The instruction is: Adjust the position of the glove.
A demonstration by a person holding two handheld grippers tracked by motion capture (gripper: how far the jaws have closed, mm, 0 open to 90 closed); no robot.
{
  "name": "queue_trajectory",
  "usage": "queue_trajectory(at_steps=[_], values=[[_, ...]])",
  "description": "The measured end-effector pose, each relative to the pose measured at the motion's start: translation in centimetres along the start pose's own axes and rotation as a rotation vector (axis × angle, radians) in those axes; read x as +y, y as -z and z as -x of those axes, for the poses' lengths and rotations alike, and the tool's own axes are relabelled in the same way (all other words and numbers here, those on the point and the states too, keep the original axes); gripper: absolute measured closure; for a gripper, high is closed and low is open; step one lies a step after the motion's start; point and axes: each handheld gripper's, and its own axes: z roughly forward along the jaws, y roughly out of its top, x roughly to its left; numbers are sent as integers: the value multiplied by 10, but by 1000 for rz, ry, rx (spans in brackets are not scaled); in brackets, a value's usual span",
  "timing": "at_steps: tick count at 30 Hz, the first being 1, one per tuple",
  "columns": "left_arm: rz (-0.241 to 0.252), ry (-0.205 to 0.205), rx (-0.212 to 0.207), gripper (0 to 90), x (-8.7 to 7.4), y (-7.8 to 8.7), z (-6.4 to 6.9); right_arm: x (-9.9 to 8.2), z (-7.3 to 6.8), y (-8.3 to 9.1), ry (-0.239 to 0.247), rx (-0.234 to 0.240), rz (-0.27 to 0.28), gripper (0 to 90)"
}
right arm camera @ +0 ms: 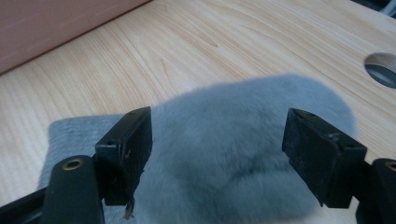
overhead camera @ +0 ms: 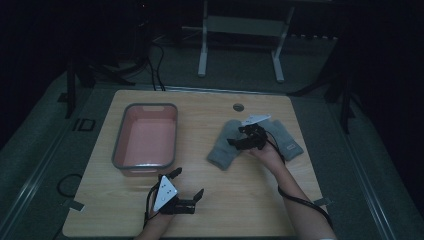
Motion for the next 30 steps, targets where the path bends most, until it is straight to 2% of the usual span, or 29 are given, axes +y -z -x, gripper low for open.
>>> queue_trajectory(at_steps=[2,4,6,11,16,19,20,21,23,25,29,30], values=[[0,0,-1,3,0,0,0,3,0,-7,9,2,-12,291],[0,0,-1,3,0,0,0,5,1,-13,10,8,-21,293],[3,2,-1,3,0,0,0,6,4,-21,10,-5,-45,294],[2,1,-1,3,0,0,0,1,8,-32,64,-40,-124,410],[2,7,0,3,0,0,-1,-3,11,-39,55,2,-146,532],[3,6,-1,3,0,0,-1,-4,11,-39,49,11,-150,585],[3,5,-1,3,0,0,-1,-3,11,-39,52,14,-157,683],[3,4,-1,3,0,0,-1,-3,11,-39,52,14,-157,683],[4,4,-1,3,0,0,-1,0,9,-37,68,27,-167,799],[3,5,-1,3,0,0,-1,1,8,-36,77,34,-166,814],[5,10,0,3,0,1,-1,9,1,-19,112,93,-135,830],[6,10,1,3,0,1,-1,11,-2,-13,137,117,-117,831]])
